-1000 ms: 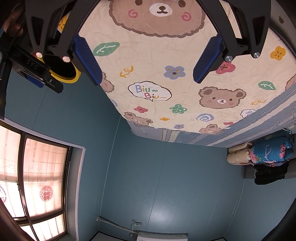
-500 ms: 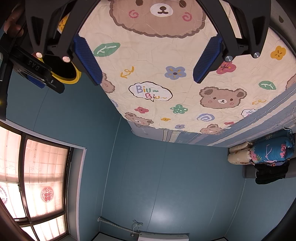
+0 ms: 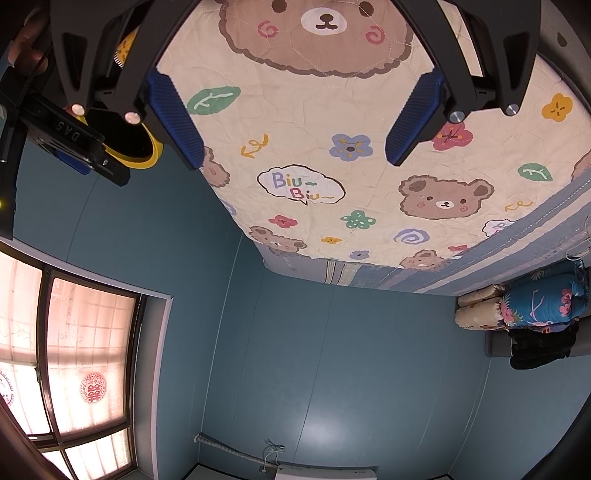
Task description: Collect trash
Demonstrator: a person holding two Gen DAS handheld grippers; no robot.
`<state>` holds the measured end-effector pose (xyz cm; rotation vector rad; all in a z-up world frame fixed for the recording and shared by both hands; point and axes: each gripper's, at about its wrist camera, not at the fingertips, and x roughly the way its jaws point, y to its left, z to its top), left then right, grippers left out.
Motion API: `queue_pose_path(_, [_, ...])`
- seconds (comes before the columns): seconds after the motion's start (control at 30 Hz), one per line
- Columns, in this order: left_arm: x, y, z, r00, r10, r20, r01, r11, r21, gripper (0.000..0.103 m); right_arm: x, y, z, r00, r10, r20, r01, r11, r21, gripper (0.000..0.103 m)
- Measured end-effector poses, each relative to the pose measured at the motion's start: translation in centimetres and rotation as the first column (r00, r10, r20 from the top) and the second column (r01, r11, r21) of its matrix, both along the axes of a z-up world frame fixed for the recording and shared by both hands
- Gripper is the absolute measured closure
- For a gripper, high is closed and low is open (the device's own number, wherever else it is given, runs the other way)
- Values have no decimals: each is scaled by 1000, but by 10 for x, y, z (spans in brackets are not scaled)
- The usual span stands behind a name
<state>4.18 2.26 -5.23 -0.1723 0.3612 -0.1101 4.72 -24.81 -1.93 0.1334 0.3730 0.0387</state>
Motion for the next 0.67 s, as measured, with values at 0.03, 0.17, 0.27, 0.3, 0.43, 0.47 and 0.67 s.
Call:
queue_pose_path(0.03, [-1, 0, 0, 1000, 2, 1, -2, 1000, 1, 8, 0, 0, 0, 1000, 0, 0, 0, 1000, 1, 8])
queue_pose_path(0.17, [1, 2, 0, 1000, 5, 1, -5, 1000, 0, 8, 0, 0, 0, 1000, 0, -1, 0, 1000, 1, 8])
queue_pose_path(0.27, [1, 3, 0, 1000, 8, 6, -8, 1000, 5, 8, 1, 0, -1, 1000, 1, -6, -1, 1000, 3, 8])
queue_pose_path(0.3, [1, 2, 0, 1000, 9, 6, -10, 1000, 6, 8, 1, 0, -1, 1000, 1, -8, -1, 1000, 4, 8])
queue_pose_path(0.43, [2, 3, 0, 1000, 6, -1, -6, 1000, -1, 8, 1, 1, -2, 1000, 2, -11, -2, 1000, 6, 8])
queue_pose_path(0.47, [3, 3, -1, 1000, 5, -4, -5, 1000, -2, 8, 2, 1, -2, 1000, 2, -12, -2, 1000, 6, 8])
queue_pose_path(0.67, [4, 5, -1, 1000, 3, -8, -3, 1000, -2, 8, 4, 1, -3, 1000, 4, -20, -4, 1000, 8, 8])
